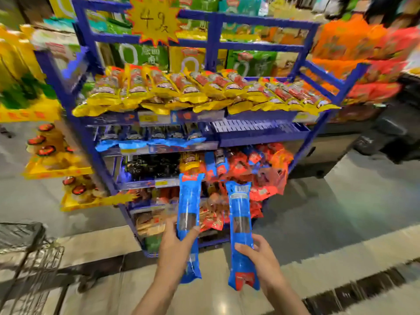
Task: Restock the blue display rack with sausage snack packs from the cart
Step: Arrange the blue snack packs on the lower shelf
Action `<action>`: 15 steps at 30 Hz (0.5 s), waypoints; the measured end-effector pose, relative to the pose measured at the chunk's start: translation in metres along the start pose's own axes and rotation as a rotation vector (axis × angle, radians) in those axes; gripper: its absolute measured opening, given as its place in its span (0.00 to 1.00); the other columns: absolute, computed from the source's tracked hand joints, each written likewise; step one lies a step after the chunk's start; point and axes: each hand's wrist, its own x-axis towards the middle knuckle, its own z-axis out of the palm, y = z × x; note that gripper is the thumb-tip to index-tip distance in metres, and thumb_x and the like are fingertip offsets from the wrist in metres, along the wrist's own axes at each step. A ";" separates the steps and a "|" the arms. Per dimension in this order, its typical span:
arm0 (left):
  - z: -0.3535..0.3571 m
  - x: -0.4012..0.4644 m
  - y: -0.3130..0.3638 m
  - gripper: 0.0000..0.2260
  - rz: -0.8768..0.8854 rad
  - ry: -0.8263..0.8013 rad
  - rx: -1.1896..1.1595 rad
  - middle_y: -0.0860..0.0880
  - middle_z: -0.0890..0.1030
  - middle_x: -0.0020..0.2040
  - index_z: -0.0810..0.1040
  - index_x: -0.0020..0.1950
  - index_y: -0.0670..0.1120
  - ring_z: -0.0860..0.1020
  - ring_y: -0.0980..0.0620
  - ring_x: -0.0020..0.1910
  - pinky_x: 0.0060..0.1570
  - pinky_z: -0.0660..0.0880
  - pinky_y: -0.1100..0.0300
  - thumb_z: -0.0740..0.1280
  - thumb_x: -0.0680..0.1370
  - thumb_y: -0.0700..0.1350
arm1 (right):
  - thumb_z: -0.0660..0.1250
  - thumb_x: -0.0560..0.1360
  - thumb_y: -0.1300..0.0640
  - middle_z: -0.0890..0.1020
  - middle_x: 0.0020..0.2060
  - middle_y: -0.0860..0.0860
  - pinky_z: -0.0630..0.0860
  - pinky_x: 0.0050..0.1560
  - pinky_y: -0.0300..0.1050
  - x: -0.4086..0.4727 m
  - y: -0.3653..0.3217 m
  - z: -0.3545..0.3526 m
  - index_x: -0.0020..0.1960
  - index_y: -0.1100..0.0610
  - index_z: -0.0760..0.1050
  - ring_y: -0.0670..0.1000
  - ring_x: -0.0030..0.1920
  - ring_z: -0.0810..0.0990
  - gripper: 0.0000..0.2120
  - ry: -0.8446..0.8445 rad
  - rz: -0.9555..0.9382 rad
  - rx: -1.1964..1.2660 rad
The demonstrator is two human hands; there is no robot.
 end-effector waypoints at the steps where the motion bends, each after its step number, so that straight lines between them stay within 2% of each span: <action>1: 0.018 -0.002 0.004 0.09 0.011 -0.016 -0.003 0.48 0.77 0.44 0.72 0.49 0.49 0.77 0.49 0.43 0.41 0.75 0.58 0.71 0.74 0.42 | 0.74 0.59 0.59 0.79 0.41 0.59 0.76 0.44 0.56 0.002 -0.003 -0.016 0.50 0.61 0.72 0.57 0.38 0.78 0.22 0.030 -0.001 0.016; 3: 0.048 -0.007 0.015 0.09 0.023 -0.038 -0.009 0.50 0.77 0.44 0.72 0.51 0.47 0.77 0.52 0.42 0.37 0.73 0.68 0.70 0.74 0.41 | 0.75 0.59 0.61 0.79 0.41 0.60 0.76 0.43 0.54 0.005 -0.008 -0.042 0.49 0.60 0.72 0.57 0.38 0.78 0.20 0.076 0.004 0.037; 5: 0.068 -0.010 0.024 0.10 0.029 -0.055 -0.021 0.53 0.77 0.43 0.72 0.52 0.48 0.76 0.58 0.40 0.33 0.70 0.74 0.70 0.74 0.40 | 0.74 0.59 0.62 0.79 0.39 0.60 0.76 0.39 0.51 0.009 -0.014 -0.059 0.47 0.61 0.72 0.57 0.37 0.78 0.19 0.080 0.006 0.048; 7: 0.080 -0.007 0.030 0.10 0.016 -0.062 -0.033 0.52 0.77 0.44 0.72 0.51 0.50 0.76 0.59 0.40 0.33 0.70 0.74 0.70 0.74 0.40 | 0.73 0.57 0.59 0.79 0.38 0.60 0.76 0.40 0.53 0.016 -0.019 -0.068 0.47 0.61 0.72 0.58 0.37 0.79 0.21 0.081 0.021 0.057; 9: 0.087 0.000 0.035 0.10 0.008 -0.062 -0.024 0.50 0.79 0.45 0.72 0.51 0.51 0.78 0.57 0.41 0.36 0.72 0.69 0.70 0.74 0.41 | 0.76 0.54 0.55 0.80 0.41 0.62 0.77 0.45 0.60 0.026 -0.024 -0.070 0.49 0.60 0.72 0.59 0.40 0.79 0.26 0.065 0.033 0.059; 11: 0.092 0.012 0.039 0.10 0.012 -0.054 -0.017 0.50 0.79 0.45 0.72 0.51 0.51 0.78 0.62 0.38 0.35 0.72 0.69 0.70 0.74 0.41 | 0.77 0.51 0.51 0.80 0.43 0.63 0.76 0.47 0.64 0.036 -0.031 -0.066 0.51 0.60 0.72 0.60 0.41 0.79 0.32 0.035 0.039 0.074; 13: 0.096 0.023 0.046 0.09 0.024 -0.047 -0.009 0.51 0.78 0.43 0.72 0.50 0.50 0.77 0.66 0.33 0.33 0.72 0.72 0.70 0.74 0.41 | 0.78 0.57 0.55 0.79 0.44 0.63 0.77 0.45 0.61 0.048 -0.041 -0.063 0.53 0.61 0.72 0.59 0.41 0.79 0.29 0.008 0.032 0.083; 15: 0.100 0.037 0.050 0.11 0.038 -0.034 -0.016 0.52 0.78 0.42 0.71 0.52 0.49 0.77 0.67 0.32 0.33 0.73 0.72 0.70 0.74 0.40 | 0.76 0.65 0.63 0.79 0.42 0.61 0.77 0.41 0.53 0.061 -0.051 -0.061 0.55 0.64 0.71 0.57 0.39 0.79 0.22 -0.021 0.022 0.074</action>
